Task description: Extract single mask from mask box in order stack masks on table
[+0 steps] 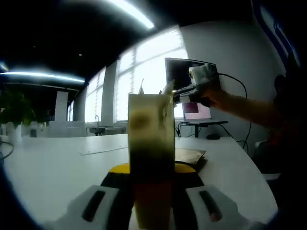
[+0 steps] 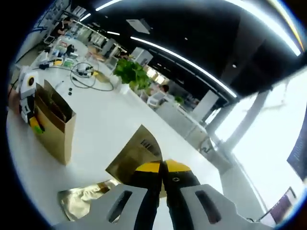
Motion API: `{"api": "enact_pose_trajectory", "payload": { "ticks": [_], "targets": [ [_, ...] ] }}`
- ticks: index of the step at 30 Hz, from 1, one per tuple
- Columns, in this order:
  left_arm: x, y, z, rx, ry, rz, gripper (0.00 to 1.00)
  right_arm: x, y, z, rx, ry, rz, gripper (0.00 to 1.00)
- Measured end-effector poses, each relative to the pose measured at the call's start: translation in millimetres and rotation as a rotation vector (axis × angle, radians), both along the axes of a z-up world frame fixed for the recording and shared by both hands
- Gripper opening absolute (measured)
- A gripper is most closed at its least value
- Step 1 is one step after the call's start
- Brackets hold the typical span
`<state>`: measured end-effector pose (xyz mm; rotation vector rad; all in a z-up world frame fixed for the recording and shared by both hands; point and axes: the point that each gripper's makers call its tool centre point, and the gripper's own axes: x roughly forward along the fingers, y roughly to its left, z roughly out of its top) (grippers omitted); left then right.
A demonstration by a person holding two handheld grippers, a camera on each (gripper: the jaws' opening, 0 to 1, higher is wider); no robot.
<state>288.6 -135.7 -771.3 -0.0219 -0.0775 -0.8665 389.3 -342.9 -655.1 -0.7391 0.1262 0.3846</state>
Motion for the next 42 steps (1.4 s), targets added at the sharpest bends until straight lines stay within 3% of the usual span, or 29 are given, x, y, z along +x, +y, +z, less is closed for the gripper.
{"api": "enact_pose_trajectory", "payload": {
  "ticks": [10, 21, 27, 42],
  "targets": [
    [-0.1, 0, -0.2, 0.0, 0.0, -0.003, 0.31, -8, -7, -32.7, -0.043, 0.048, -0.01, 0.0],
    [0.8, 0, -0.2, 0.001, -0.001, -0.001, 0.31, -49, -7, -48.8, -0.097, 0.047, -0.001, 0.0],
    [0.9, 0, 0.0, 0.0, 0.0, -0.001, 0.31, -77, -1, -76.3, -0.137, 0.072, 0.026, 0.0],
    [1.4, 0, 0.0, 0.002, -0.001, 0.0, 0.31, -96, 1, -117.2, -0.116, 0.111, 0.034, 0.0]
  ]
}}
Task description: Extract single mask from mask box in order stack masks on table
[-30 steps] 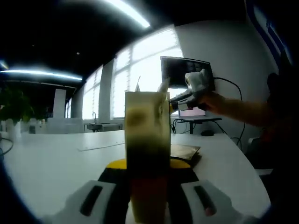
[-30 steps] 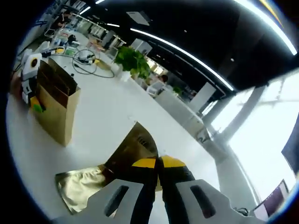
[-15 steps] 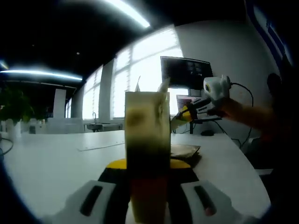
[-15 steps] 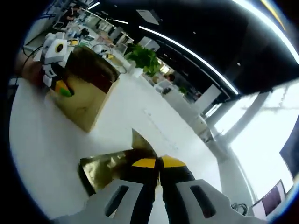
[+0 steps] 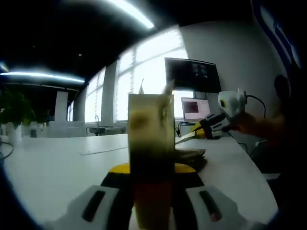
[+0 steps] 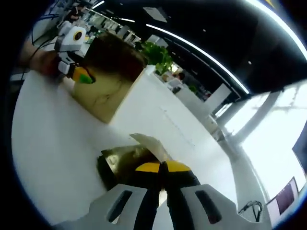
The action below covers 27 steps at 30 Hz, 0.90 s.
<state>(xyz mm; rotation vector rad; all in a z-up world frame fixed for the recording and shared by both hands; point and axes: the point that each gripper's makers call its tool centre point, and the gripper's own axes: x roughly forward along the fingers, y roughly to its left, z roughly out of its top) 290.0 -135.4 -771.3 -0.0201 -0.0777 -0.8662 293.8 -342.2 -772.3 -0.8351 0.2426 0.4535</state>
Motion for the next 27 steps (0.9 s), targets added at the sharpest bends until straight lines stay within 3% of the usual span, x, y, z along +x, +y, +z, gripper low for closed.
{"api": "enact_pose_trajectory", "payload": {
  "ticks": [5, 16, 25, 27],
  "targets": [
    [-0.7, 0, -0.5, 0.0, 0.0, -0.001, 0.31, -5, 4, -13.1, -0.049, -0.005, -0.003, 0.0],
    [-3.0, 0, -0.6, 0.001, -0.001, 0.0, 0.31, -15, 4, -31.5, -0.08, 0.032, 0.005, 0.0],
    [-4.1, 0, -0.4, 0.002, -0.002, 0.001, 0.31, -18, 3, -41.8, -0.084, 0.061, 0.008, 0.01],
    [-4.1, 0, -0.4, 0.002, -0.002, 0.001, 0.31, -18, 3, -43.2, -0.054, 0.078, 0.004, 0.02]
  ]
}}
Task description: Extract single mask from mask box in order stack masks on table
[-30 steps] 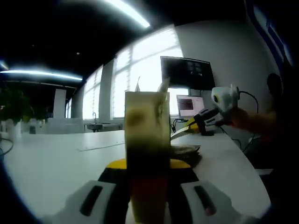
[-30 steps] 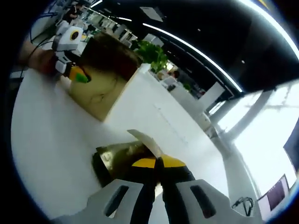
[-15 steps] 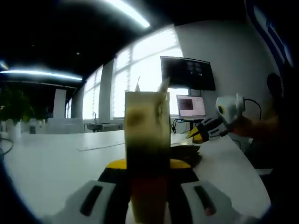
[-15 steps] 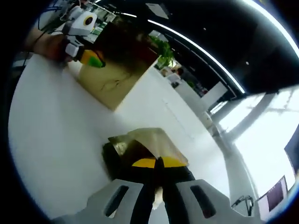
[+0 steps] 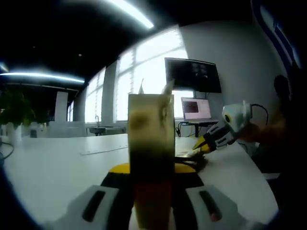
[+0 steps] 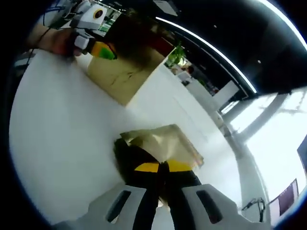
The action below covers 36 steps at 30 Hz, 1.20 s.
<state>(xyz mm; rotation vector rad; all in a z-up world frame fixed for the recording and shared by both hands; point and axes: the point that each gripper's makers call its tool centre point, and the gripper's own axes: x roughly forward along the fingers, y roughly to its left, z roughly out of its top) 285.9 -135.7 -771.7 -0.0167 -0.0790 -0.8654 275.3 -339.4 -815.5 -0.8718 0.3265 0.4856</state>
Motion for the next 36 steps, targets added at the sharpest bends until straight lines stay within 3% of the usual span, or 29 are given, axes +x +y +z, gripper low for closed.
{"api": "enact_pose_trajectory", "payload": {
  "ticks": [12, 17, 27, 36],
  "targets": [
    [0.8, 1, 0.2, 0.0, 0.002, 0.001, 0.31, -8, 0, 0.4, 0.121, 0.058, 0.011, 0.16],
    [1.0, 1, 0.3, 0.0, 0.002, 0.001, 0.31, -17, 15, 3.6, 0.241, 0.087, 0.041, 0.23],
    [0.7, 1, 0.3, 0.0, 0.003, 0.002, 0.31, -33, 35, 20.7, 0.532, 0.133, 0.098, 0.27],
    [1.1, 1, 0.1, -0.001, 0.003, 0.002, 0.31, -43, 52, 32.3, 0.618, 0.09, 0.148, 0.27]
  ]
}}
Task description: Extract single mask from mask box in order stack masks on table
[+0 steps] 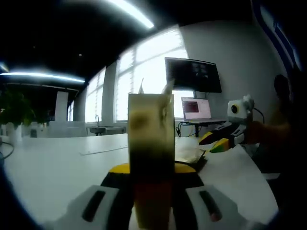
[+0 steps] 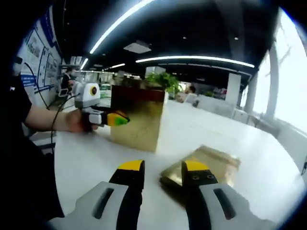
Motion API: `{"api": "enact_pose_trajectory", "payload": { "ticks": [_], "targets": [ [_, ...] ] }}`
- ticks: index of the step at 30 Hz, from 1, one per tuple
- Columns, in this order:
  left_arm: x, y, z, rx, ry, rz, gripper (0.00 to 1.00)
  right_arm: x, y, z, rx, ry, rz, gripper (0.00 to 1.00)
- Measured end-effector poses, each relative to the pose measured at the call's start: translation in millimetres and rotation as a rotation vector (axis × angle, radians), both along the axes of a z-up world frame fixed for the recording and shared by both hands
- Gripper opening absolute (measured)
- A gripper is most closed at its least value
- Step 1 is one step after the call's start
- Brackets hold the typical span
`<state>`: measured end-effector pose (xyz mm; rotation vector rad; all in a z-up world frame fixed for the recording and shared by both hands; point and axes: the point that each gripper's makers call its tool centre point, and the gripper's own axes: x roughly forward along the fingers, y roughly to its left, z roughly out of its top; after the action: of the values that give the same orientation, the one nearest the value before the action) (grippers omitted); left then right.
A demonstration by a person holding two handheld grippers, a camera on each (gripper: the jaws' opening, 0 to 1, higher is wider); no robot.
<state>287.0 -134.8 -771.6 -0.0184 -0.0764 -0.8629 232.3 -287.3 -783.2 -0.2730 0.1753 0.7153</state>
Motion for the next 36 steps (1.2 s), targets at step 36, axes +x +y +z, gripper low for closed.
{"api": "enact_pose_trajectory", "payload": {
  "ticks": [36],
  "targets": [
    [-0.9, 0, -1.5, -0.002, 0.006, -0.001, 0.31, -14, 21, -1.5, 0.302, -0.055, 0.121, 0.26]
  ]
}}
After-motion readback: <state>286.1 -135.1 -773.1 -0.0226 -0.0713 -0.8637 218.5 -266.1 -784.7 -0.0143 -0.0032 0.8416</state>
